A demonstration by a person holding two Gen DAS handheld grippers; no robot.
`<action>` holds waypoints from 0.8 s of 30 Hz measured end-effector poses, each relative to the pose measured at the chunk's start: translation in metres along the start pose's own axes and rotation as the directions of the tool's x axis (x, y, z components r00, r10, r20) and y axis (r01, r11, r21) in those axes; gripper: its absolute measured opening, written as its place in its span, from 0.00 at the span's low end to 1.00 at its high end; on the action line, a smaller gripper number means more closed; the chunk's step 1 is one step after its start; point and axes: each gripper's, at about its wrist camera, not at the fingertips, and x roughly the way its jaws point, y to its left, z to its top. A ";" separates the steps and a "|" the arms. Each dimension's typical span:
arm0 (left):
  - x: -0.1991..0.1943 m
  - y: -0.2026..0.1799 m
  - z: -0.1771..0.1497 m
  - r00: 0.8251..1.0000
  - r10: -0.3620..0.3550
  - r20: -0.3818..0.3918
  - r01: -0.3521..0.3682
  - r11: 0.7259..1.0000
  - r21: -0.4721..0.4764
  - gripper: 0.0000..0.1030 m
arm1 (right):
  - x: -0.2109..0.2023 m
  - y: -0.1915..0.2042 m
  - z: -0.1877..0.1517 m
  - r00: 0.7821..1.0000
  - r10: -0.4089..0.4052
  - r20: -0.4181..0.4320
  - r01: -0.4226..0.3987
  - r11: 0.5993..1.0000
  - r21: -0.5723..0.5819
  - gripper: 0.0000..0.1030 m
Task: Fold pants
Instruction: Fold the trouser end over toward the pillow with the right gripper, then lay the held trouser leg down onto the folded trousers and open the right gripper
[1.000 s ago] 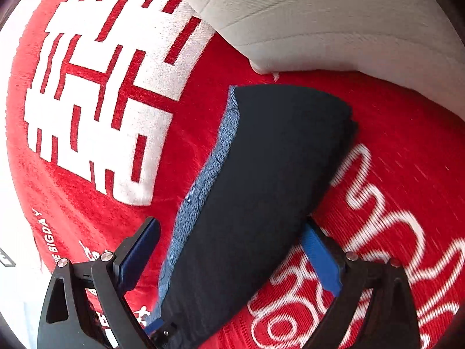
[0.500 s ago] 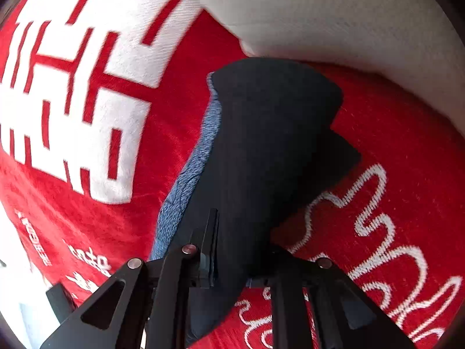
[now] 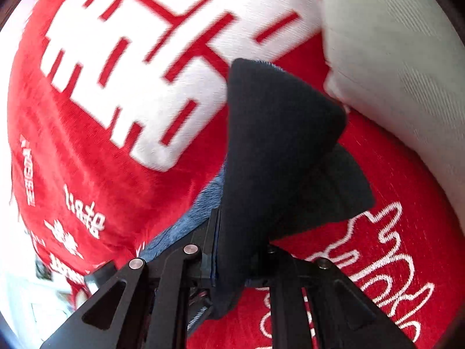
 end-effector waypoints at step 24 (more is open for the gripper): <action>-0.034 0.096 0.039 0.991 -0.125 -0.049 0.116 0.981 -0.157 0.83 | -0.006 0.122 -0.029 0.998 -0.058 0.026 0.064 0.944 -0.325 0.13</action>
